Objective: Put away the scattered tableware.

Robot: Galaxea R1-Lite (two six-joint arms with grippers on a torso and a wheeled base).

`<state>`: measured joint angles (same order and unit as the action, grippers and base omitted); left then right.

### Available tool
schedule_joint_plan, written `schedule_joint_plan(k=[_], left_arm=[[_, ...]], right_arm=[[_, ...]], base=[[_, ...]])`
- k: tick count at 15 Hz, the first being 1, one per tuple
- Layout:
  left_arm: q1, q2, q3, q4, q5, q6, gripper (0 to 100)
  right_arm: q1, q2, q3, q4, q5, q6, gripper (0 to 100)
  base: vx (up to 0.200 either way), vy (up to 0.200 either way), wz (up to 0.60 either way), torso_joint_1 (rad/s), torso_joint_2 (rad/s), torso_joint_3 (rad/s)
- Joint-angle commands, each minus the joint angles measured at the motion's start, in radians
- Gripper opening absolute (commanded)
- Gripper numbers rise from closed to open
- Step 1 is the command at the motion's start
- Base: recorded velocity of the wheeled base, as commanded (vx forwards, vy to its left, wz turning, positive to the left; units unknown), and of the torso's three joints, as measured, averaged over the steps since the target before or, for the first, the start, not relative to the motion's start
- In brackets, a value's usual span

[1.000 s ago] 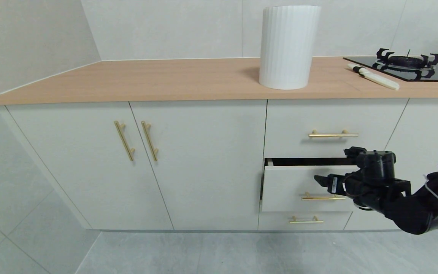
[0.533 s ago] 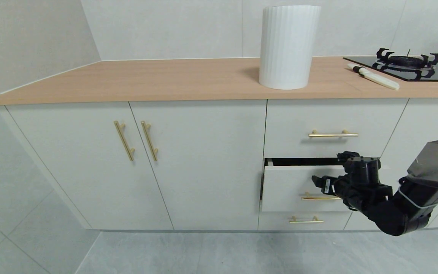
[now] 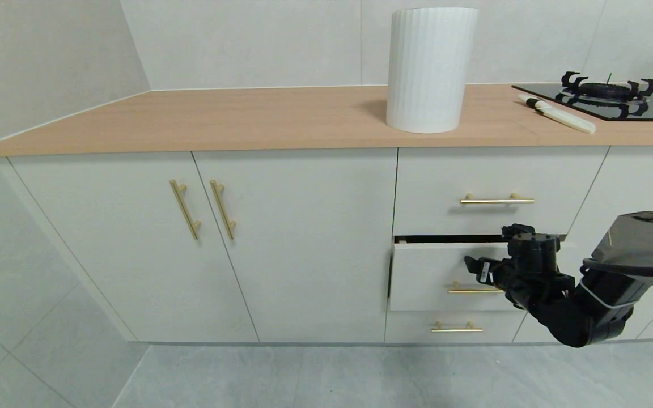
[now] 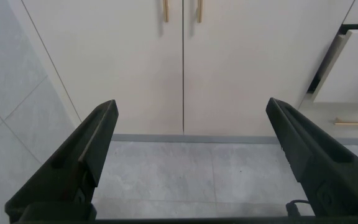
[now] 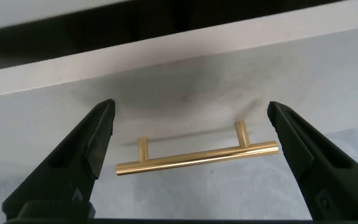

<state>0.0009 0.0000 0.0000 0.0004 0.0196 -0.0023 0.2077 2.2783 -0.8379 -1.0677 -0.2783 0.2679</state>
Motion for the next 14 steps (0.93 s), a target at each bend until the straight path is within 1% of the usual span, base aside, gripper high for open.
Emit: schedule_joint_plan(k=[1,6,9,14], left_arm=[[0.001,0.0,0.0,0.0,0.0,-0.001,100],[0.001,0.0,0.0,0.0,0.0,-0.001,100],[0.001,0.0,0.0,0.0,0.0,-0.001,100],[0.001,0.0,0.0,0.001,0.0,-0.001,100]], right_arm=[[-0.005,0.017,-0.024,-0.005,-0.009,0.007,100],[-0.014,0.05,-0.084,-0.009,-0.041,0.039,100],[-0.028,0.089,-0.153,-0.009,-0.076,0.051,100],[-0.033,0.09,-0.164,-0.009,-0.09,0.06,100]], base=[[0.0,0.0,0.0,0.0,0.0,0.0],[0.0,0.0,0.0,0.0,0.0,0.0],[0.0,0.0,0.0,0.0,0.0,0.0],[0.0,0.0,0.0,0.0,0.0,0.0]])
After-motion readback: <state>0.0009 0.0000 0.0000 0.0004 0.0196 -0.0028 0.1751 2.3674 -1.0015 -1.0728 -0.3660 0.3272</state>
